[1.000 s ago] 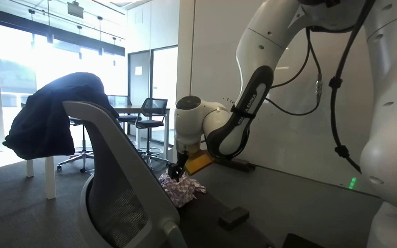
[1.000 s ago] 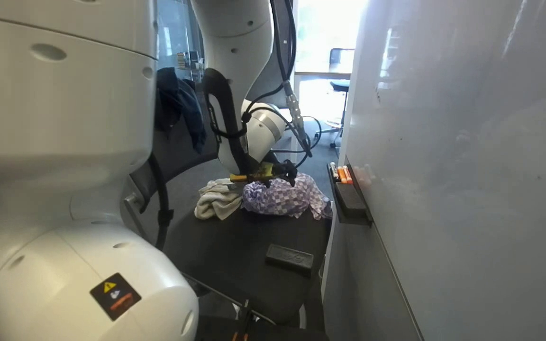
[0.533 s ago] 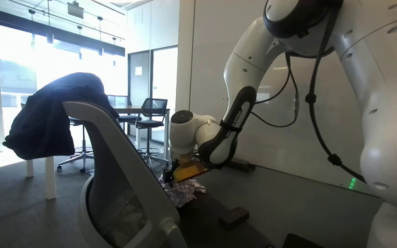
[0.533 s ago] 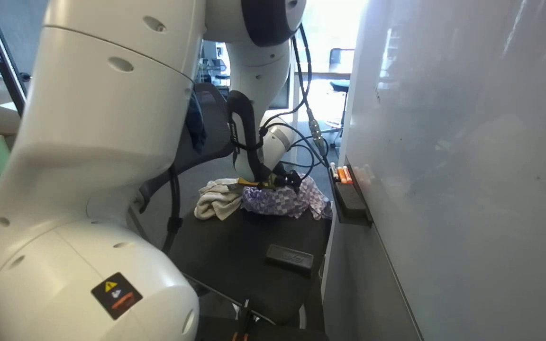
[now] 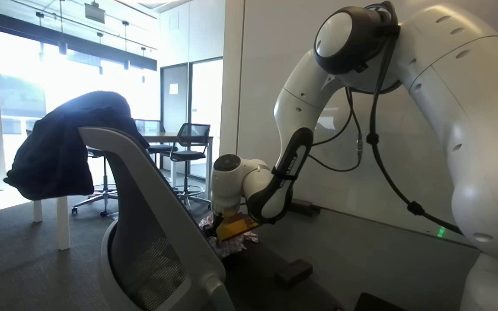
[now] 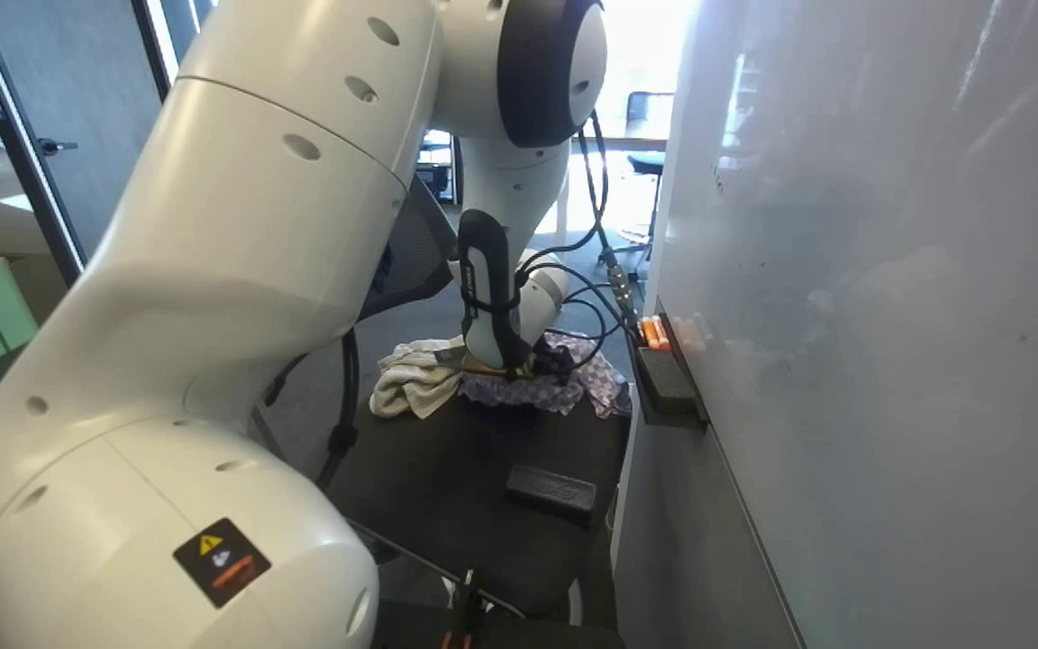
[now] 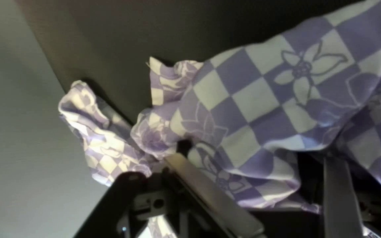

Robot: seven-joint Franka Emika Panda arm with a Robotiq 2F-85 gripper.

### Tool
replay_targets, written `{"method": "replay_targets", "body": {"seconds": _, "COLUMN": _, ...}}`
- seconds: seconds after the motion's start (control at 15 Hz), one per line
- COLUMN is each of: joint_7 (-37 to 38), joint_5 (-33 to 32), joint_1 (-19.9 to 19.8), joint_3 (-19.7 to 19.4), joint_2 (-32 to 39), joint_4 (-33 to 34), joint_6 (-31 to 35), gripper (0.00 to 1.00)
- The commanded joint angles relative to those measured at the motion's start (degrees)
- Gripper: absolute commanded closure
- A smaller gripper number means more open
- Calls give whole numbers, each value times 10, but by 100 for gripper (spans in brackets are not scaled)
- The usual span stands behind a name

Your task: Place the clothing on the backrest of the chair then pick up the towel.

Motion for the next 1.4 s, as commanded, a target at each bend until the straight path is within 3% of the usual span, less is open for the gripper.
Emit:
{"method": "replay_targets", "body": {"seconds": 0.0, "joint_7": 13, "joint_5": -23, "joint_1": 3, "joint_3": -2, "joint_2": 9, "joint_4": 18, "joint_6": 19, "gripper": 57}}
{"method": "replay_targets", "body": {"seconds": 0.2, "joint_7": 9, "joint_5": -20, "joint_1": 1, "joint_3": 0, "joint_2": 6, "joint_4": 14, "joint_6": 21, "gripper": 80}}
{"method": "replay_targets", "body": {"seconds": 0.47, "joint_7": -2, "joint_5": -4, "joint_1": 2, "joint_3": 6, "joint_2": -17, "joint_4": -4, "joint_6": 8, "gripper": 91}}
{"method": "replay_targets", "body": {"seconds": 0.53, "joint_7": -3, "joint_5": 0, "joint_1": 2, "joint_3": 9, "joint_2": -25, "joint_4": -11, "joint_6": 6, "gripper": 86}}
{"method": "replay_targets", "body": {"seconds": 0.87, "joint_7": -70, "joint_5": 63, "joint_1": 2, "joint_3": 51, "joint_2": -125, "joint_4": -88, "joint_6": -31, "gripper": 83}}
{"method": "replay_targets", "body": {"seconds": 0.93, "joint_7": -104, "joint_5": 123, "joint_1": 69, "joint_3": -10, "joint_2": -161, "joint_4": -106, "joint_6": -9, "gripper": 84}}
{"method": "replay_targets", "body": {"seconds": 1.07, "joint_7": -159, "joint_5": 182, "joint_1": 101, "joint_3": -19, "joint_2": -206, "joint_4": -125, "joint_6": -16, "gripper": 83}}
{"method": "replay_targets", "body": {"seconds": 1.13, "joint_7": -165, "joint_5": 177, "joint_1": 58, "joint_3": 41, "joint_2": -222, "joint_4": -128, "joint_6": -37, "gripper": 84}}
{"method": "replay_targets", "body": {"seconds": 1.33, "joint_7": -190, "joint_5": 204, "joint_1": 78, "joint_3": 62, "joint_2": -295, "joint_4": -135, "joint_6": -40, "gripper": 83}}
